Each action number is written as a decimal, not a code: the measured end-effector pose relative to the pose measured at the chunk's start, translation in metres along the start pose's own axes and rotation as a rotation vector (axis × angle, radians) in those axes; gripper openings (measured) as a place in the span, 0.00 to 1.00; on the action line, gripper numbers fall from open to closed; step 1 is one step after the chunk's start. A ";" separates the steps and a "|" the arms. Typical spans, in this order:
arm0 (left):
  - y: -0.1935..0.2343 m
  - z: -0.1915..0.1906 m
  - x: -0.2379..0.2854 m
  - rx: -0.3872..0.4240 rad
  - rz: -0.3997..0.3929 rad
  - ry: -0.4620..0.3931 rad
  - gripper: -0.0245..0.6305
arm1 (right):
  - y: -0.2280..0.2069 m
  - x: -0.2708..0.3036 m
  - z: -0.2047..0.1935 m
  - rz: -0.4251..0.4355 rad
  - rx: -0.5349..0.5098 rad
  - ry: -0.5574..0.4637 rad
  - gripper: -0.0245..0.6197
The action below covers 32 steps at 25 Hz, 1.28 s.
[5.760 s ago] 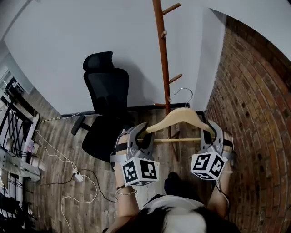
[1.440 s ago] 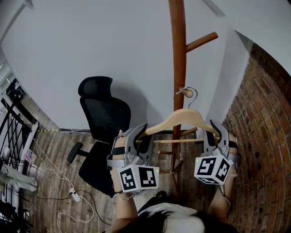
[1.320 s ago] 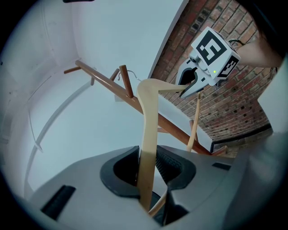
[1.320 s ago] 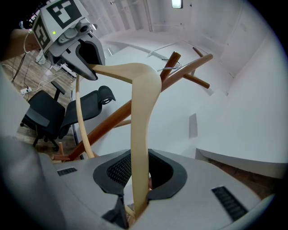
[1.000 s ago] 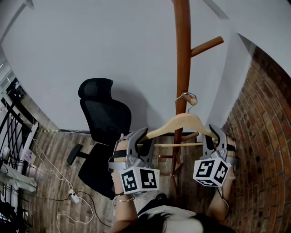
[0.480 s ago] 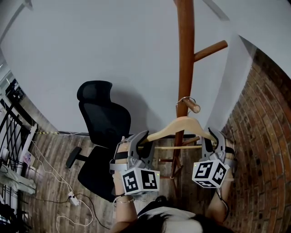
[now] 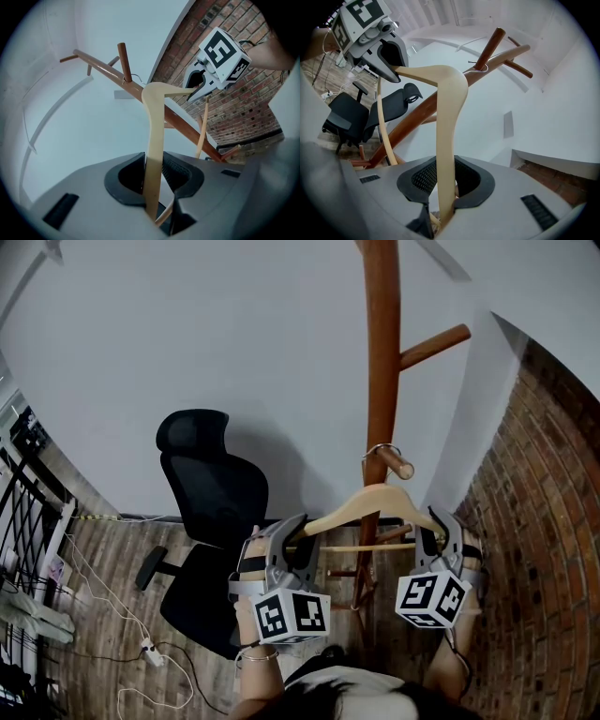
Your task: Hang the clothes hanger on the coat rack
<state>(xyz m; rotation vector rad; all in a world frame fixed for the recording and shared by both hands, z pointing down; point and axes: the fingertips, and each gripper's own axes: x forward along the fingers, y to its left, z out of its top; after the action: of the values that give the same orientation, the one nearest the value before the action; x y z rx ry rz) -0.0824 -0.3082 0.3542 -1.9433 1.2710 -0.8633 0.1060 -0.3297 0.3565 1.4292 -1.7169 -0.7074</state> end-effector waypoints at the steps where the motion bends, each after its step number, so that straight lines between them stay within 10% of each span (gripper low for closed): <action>1: 0.000 0.000 0.000 -0.009 0.000 0.002 0.21 | 0.000 0.000 0.000 -0.001 -0.002 0.000 0.19; 32: 0.008 0.003 0.005 -0.095 0.058 -0.033 0.24 | 0.001 0.002 0.007 -0.018 0.040 -0.024 0.20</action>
<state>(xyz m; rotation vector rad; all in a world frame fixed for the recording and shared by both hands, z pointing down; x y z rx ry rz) -0.0824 -0.3148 0.3473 -1.9760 1.3644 -0.7507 0.1001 -0.3319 0.3538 1.4710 -1.7473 -0.7060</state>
